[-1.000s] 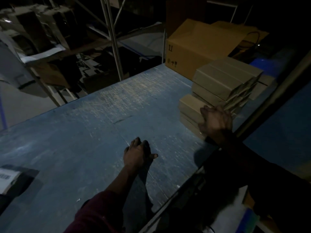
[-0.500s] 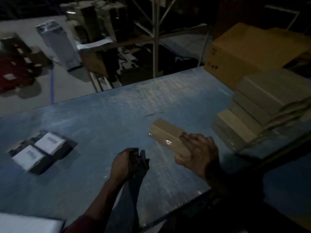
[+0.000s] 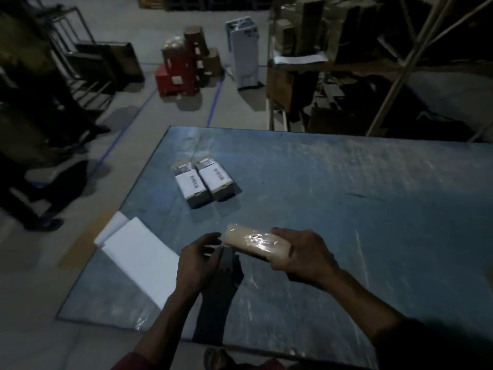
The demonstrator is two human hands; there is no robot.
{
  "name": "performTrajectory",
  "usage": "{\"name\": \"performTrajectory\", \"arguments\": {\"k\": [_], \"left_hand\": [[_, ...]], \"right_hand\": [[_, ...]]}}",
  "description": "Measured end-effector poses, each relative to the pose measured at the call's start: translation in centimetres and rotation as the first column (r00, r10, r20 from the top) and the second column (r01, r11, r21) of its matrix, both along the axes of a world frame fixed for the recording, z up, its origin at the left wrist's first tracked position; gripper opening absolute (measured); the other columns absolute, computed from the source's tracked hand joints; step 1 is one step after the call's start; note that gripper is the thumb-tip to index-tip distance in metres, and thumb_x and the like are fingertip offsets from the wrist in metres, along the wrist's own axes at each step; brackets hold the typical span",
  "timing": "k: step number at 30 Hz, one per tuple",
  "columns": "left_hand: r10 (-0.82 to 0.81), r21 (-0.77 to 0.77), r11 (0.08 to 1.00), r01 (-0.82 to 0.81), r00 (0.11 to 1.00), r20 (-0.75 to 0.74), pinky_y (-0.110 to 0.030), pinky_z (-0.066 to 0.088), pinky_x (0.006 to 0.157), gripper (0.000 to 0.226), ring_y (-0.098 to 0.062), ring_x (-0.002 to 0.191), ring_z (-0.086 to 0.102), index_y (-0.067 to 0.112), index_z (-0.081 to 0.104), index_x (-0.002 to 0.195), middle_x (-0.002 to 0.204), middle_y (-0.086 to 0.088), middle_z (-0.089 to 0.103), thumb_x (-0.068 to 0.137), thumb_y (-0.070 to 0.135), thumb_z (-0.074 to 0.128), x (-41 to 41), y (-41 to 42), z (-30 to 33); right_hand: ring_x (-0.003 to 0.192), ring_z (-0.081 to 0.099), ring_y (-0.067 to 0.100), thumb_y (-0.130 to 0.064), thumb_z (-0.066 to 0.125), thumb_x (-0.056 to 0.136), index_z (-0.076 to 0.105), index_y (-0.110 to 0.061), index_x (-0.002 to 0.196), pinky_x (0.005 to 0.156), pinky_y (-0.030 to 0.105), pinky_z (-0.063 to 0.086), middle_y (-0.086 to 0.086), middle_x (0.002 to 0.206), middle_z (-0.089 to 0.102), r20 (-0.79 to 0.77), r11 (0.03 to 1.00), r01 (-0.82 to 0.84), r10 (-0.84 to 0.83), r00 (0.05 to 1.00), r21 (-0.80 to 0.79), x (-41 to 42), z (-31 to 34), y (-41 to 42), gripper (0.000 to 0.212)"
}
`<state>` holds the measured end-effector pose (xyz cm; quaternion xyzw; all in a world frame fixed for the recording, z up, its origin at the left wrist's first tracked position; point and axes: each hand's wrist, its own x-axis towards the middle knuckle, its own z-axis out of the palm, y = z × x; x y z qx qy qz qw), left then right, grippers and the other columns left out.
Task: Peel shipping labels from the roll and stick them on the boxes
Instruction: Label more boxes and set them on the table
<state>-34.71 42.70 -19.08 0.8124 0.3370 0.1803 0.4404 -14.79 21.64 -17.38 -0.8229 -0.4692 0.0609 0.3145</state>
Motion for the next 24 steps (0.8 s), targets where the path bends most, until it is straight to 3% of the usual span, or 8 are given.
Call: {"name": "performTrajectory", "arguments": {"k": [2, 4, 6, 10, 14, 18, 21, 24], "left_hand": [[0.057, -0.057, 0.997, -0.054, 0.997, 0.053, -0.019, 0.059, 0.078, 0.035, 0.003, 0.091, 0.072, 0.032, 0.071, 0.122, 0.108, 0.018, 0.075, 0.090, 0.017, 0.073, -0.7, 0.7, 0.1], [0.031, -0.132, 0.991, -0.021, 0.997, 0.069, -0.020, 0.058, 0.084, 0.044, 0.001, 0.098, 0.073, 0.031, 0.071, 0.123, 0.115, 0.018, 0.075, 0.082, 0.017, 0.064, -0.9, 1.4, 0.1], [-0.020, -0.204, 0.978, 0.032, 0.998, 0.062, -0.027, 0.058, 0.092, 0.046, -0.005, 0.106, 0.073, 0.029, 0.073, 0.121, 0.120, 0.013, 0.076, 0.079, 0.016, 0.060, -0.9, 2.1, -0.1], [-0.097, -0.303, 0.947, 0.106, 0.994, 0.045, -0.032, 0.059, 0.089, 0.029, -0.008, 0.103, 0.075, 0.034, 0.078, 0.117, 0.112, 0.015, 0.079, 0.091, 0.022, 0.073, -0.4, 2.2, -0.6], [-0.131, -0.194, 0.973, 0.123, 0.991, -0.025, -0.016, 0.056, 0.077, 0.035, 0.003, 0.092, 0.074, 0.031, 0.076, 0.124, 0.116, 0.020, 0.075, 0.090, 0.037, 0.083, 0.2, 1.8, -0.7], [-0.178, -0.144, 0.975, 0.166, 0.981, -0.073, -0.015, 0.056, 0.074, 0.040, 0.002, 0.085, 0.073, 0.030, 0.075, 0.126, 0.115, 0.017, 0.075, 0.088, 0.040, 0.083, 1.0, 1.4, -0.5], [-0.207, -0.143, 0.971, 0.194, 0.975, -0.081, -0.021, 0.059, 0.078, 0.044, 0.001, 0.087, 0.073, 0.031, 0.074, 0.128, 0.123, 0.014, 0.075, 0.087, 0.045, 0.082, 0.9, 1.6, -0.5], [-0.184, -0.159, 0.972, 0.171, 0.980, -0.071, -0.025, 0.059, 0.080, 0.048, 0.000, 0.089, 0.072, 0.029, 0.071, 0.131, 0.122, 0.014, 0.073, 0.088, 0.048, 0.081, -0.1, 2.3, 0.1]], "right_hand": [[0.095, 0.070, -0.005, -0.050, 0.083, 0.062, 0.080, -0.029, 0.112, 0.080, 0.018, 0.053, -0.017, 0.107, 0.077, -0.404, 1.000, 0.031, -0.030, 0.914, -0.006, 0.6, 0.2, 1.3, 0.054], [0.091, 0.075, 0.007, -0.037, 0.088, 0.073, 0.085, -0.021, 0.100, 0.079, 0.027, 0.056, -0.007, 0.101, 0.080, -0.648, 0.999, 0.027, -0.005, 0.761, 0.024, 1.6, -0.1, 2.5, 0.031], [0.076, 0.074, 0.017, -0.022, 0.083, 0.087, 0.085, -0.014, 0.090, 0.065, 0.030, 0.055, 0.002, 0.088, 0.080, -0.751, 1.000, 0.004, -0.012, 0.660, -0.013, 2.3, -0.2, 3.4, 0.009], [0.064, 0.054, 0.020, -0.026, 0.076, 0.092, 0.068, -0.009, 0.066, 0.063, 0.036, 0.037, 0.007, 0.066, 0.058, -0.776, 0.996, 0.053, -0.091, 0.624, -0.074, 3.2, -1.3, 4.1, 0.033], [0.062, 0.041, 0.012, -0.057, 0.072, 0.083, 0.052, -0.027, 0.062, 0.063, 0.033, 0.027, -0.001, 0.064, 0.041, -0.637, 0.988, 0.094, -0.150, 0.756, -0.121, 3.7, -1.5, 4.3, 0.042], [0.055, 0.053, 0.003, -0.051, 0.064, 0.098, 0.057, -0.033, 0.051, 0.057, 0.028, 0.040, -0.020, 0.054, 0.054, -0.270, 0.949, 0.038, -0.127, 0.954, -0.314, 3.7, -1.3, 3.8, 0.050], [0.071, 0.064, 0.011, -0.053, 0.057, 0.100, 0.073, -0.026, 0.072, 0.063, 0.032, 0.052, -0.009, 0.082, 0.071, -0.062, 0.921, 0.079, -0.111, 0.992, -0.381, 2.6, -1.3, 4.0, 0.043], [0.081, 0.065, 0.020, -0.043, 0.063, 0.100, 0.076, -0.025, 0.079, 0.062, 0.030, 0.045, -0.003, 0.089, 0.073, 0.110, 0.950, 0.122, -0.094, 0.990, -0.286, 0.7, -0.6, 5.4, 0.030]]}}
